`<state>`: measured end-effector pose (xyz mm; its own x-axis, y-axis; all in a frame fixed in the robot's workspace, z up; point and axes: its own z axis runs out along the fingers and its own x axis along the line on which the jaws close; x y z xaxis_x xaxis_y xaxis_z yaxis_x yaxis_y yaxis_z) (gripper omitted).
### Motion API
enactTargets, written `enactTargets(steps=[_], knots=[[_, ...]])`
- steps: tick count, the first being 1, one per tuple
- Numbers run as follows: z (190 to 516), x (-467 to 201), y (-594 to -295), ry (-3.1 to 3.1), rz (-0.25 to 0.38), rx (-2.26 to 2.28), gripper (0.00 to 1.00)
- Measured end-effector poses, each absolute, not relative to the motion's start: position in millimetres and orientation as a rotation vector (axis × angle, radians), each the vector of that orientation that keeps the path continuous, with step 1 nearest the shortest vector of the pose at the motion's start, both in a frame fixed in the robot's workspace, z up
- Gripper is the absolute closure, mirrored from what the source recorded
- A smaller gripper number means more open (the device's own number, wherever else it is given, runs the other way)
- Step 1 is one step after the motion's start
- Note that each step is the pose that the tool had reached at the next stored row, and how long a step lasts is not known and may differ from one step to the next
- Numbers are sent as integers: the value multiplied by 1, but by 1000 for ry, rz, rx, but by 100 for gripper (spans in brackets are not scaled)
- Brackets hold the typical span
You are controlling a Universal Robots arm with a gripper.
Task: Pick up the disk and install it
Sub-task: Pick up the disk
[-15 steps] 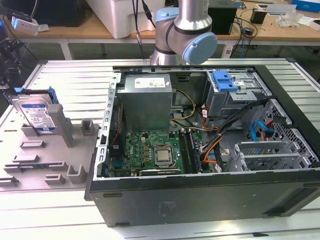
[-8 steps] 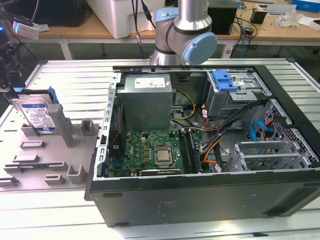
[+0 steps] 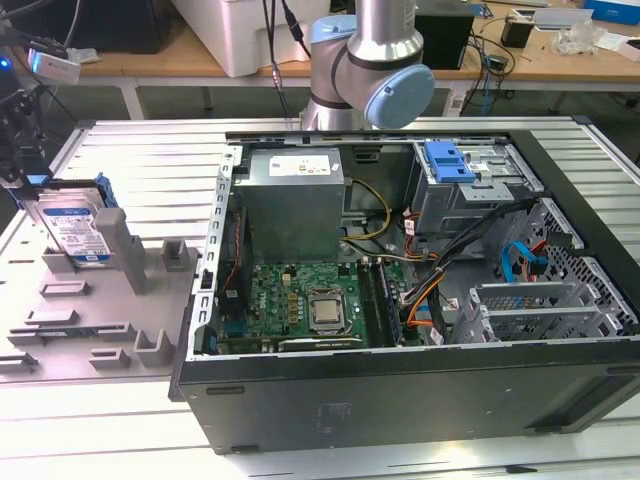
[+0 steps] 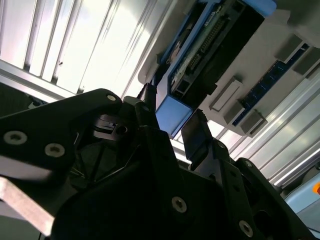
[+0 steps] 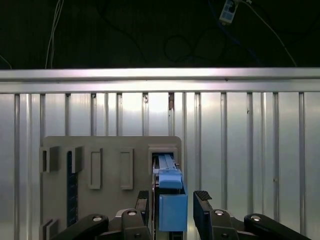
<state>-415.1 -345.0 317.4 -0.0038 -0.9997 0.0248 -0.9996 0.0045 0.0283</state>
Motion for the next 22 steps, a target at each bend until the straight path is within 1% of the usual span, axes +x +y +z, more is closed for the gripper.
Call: enactTargets(steps=[22], knots=[[303, -416, -348, -2199, -3, 2190, 52]])
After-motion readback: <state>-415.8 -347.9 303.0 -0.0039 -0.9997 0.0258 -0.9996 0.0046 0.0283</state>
